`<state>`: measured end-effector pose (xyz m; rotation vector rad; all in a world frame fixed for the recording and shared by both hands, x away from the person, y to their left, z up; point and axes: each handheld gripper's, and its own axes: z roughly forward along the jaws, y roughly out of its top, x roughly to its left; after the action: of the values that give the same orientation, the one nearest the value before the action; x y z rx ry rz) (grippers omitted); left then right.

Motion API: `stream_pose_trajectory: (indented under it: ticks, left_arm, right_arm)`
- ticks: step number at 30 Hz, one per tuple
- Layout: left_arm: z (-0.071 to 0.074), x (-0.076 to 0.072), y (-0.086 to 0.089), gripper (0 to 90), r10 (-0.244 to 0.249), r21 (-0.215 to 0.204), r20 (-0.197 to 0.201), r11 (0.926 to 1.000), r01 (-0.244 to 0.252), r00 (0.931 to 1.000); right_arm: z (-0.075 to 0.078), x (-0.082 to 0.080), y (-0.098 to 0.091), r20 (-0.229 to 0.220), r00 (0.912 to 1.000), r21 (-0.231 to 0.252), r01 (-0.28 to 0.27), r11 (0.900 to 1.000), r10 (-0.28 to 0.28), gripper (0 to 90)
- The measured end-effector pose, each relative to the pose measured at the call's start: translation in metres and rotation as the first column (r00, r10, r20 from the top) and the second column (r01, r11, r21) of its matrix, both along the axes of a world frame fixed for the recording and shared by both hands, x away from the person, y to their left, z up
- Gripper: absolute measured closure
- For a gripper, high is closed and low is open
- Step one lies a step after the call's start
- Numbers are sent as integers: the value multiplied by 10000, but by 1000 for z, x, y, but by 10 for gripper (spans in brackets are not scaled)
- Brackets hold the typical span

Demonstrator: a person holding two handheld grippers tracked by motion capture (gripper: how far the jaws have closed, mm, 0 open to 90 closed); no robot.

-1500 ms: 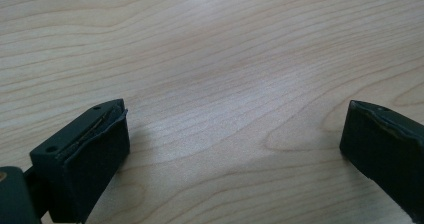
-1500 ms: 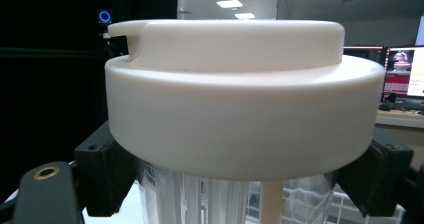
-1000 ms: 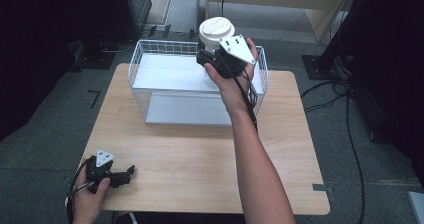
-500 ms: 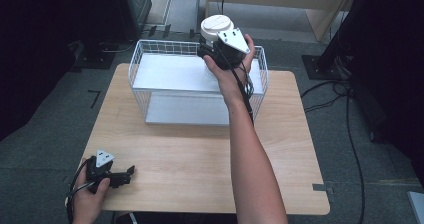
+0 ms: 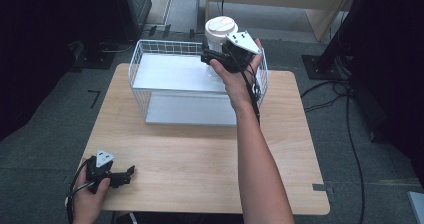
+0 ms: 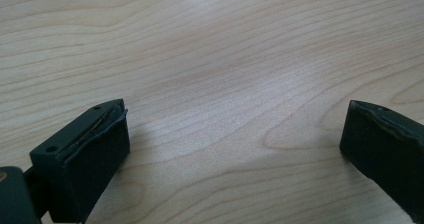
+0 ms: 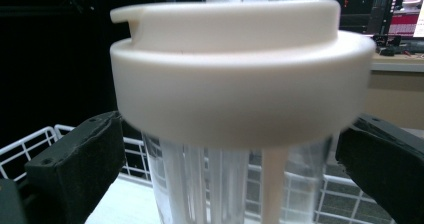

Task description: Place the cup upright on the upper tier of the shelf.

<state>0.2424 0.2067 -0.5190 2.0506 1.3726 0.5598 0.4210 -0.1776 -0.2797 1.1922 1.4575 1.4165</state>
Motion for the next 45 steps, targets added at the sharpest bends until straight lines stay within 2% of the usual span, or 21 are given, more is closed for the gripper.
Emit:
stream_pose_trajectory:
  ticks: [9,13,15,17,19,23,29,35,39,40,45]
  left_arm:
    - [0,0,0,0,-2,11,2,10000,2,10000]
    - [0,0,0,0,0,13,4,10000,0,10000]
    - [0,0,0,0,-3,14,3,10000,3,10000]
    - [0,0,0,0,12,-3,11,10000,-12,10000]
    - [0,0,0,0,13,0,11,10000,-13,10000]
    - [0,0,0,0,15,-5,14,10000,-15,10000]
    - [0,0,0,0,12,-3,8,10000,-12,10000]
    - [0,0,0,0,12,-4,8,10000,-12,10000]
    - [0,0,0,0,16,1,8,10000,-16,10000]
    - [0,0,0,0,13,-3,13,10000,-13,10000]
    - [0,0,0,0,8,-11,-14,10000,-8,10000]
  right_arm:
    - [-15,-18,-10,-123,9996,-282,-273,9992,269,0]
    - [-28,-35,-19,-106,9988,-312,-475,9984,472,0]
    - [-31,-39,-22,-124,9988,-338,-478,9983,474,0]
    - [-41,-50,-32,-128,9987,-412,-497,9979,492,0]
    - [-43,-52,-35,-134,9987,-437,-493,9978,488,0]
    - [-53,-68,-46,-171,9984,-526,-554,9971,546,0]
    - [-78,-96,-67,-293,9976,-701,-653,9954,634,0]
    - [-103,-117,-87,-628,9968,-756,-547,9956,500,0]
    - [-121,-130,-99,-910,9950,-615,-467,9970,410,0]
    - [-121,-130,-99,-910,9950,-615,-467,9970,410,0]
    - [-142,-144,-106,-1210,9920,-449,-414,9981,358,0]
